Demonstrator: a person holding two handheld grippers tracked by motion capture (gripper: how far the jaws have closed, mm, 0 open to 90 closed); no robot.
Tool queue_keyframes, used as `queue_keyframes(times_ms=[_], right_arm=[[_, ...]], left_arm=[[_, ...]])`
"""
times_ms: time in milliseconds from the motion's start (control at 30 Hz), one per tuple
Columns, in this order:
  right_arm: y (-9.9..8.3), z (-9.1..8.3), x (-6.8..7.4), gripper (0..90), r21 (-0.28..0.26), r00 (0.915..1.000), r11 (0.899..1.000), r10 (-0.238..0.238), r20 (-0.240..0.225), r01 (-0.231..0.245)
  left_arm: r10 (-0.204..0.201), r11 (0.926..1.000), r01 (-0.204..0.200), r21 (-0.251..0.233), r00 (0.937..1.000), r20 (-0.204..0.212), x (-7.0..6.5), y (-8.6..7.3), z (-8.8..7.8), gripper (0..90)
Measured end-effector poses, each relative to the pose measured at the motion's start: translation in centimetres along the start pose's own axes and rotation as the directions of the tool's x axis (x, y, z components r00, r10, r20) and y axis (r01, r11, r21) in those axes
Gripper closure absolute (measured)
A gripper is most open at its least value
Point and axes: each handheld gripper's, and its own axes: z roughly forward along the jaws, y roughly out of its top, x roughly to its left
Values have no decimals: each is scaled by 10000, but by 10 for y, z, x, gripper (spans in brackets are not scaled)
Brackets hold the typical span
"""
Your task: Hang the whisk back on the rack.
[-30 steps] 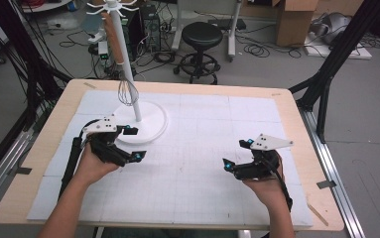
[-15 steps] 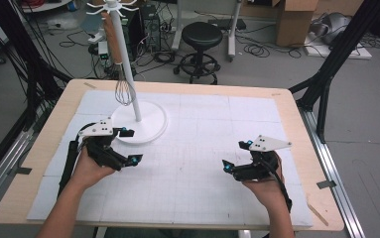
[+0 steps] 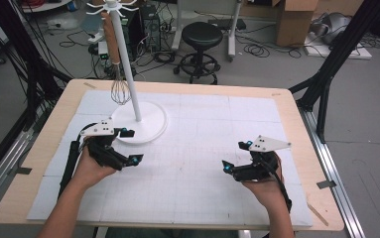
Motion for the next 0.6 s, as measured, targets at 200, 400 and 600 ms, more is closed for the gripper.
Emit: queue_keyframes(times_ms=[200,400,600], right_arm=[[-1,1,-2,109,78,10000,10000,18,17,-18],[-2,1,-2,109,72,10000,10000,45,10,-45],[-2,2,-2,109,94,10000,10000,1,24,-1]], left_arm=[[17,10000,-17,49,10000,-25,0,0,0,16],[-12,9998,14,175,9999,-144,0,-2,2,17],[45,9995,-39,299,9998,-214,1,-3,4,16]])
